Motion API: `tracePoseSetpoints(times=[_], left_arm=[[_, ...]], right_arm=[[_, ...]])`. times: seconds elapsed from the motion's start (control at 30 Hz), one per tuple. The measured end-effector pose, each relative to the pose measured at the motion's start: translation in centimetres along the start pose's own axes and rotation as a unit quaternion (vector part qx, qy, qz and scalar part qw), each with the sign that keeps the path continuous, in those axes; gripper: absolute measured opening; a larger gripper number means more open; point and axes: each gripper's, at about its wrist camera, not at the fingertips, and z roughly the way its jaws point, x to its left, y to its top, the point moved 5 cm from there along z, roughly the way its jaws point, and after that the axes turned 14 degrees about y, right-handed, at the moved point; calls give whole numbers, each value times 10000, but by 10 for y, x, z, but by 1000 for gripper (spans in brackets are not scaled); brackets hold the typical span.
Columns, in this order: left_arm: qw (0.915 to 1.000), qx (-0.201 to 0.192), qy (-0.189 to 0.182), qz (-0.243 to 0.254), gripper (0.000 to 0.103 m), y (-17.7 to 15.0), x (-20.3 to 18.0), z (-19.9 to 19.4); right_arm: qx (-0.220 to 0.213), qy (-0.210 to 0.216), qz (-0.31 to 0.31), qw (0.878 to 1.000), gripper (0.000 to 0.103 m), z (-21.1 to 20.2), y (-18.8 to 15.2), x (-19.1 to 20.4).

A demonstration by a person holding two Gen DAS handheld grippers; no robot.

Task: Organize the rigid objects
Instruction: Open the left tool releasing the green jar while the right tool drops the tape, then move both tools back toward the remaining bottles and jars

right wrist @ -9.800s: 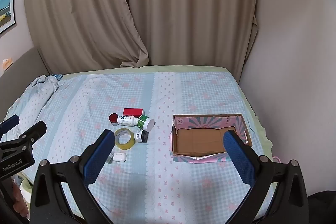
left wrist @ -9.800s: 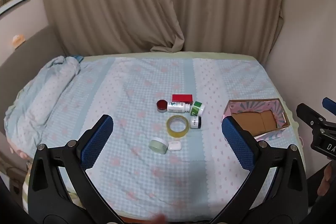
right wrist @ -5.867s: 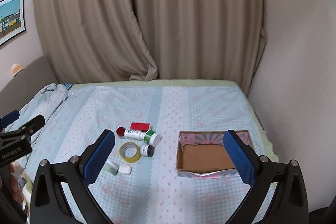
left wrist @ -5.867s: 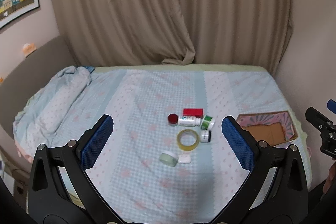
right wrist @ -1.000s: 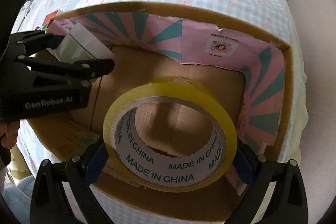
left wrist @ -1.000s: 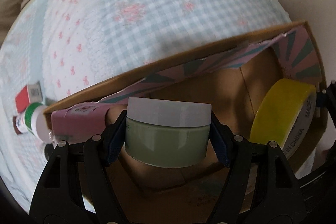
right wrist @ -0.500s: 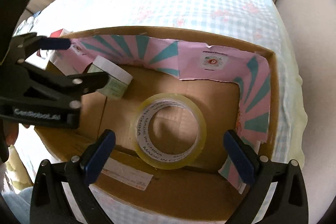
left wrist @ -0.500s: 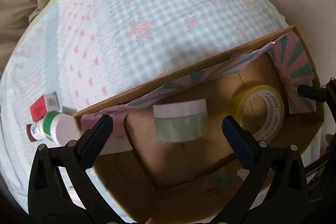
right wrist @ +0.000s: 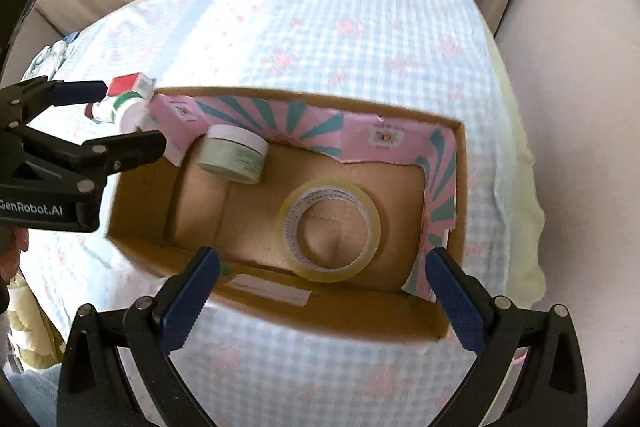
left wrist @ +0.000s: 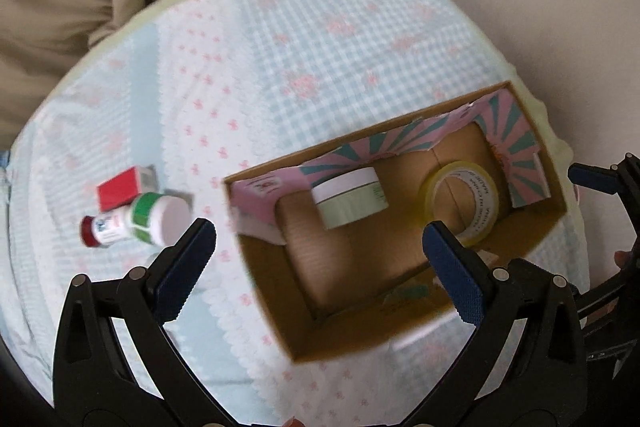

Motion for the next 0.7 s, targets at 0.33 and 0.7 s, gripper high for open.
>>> tracePoseSetpoints(times=[0.33, 0.7], left_arm=[[9980, -490, 67, -402, 103, -54, 105, -87], [9948, -752, 264, -639, 103, -132, 242, -116]], right_arm=[[-572, -146, -161, 9981, 102, -65, -3, 89], [-992, 253, 109, 9947, 102, -76, 7, 206]])
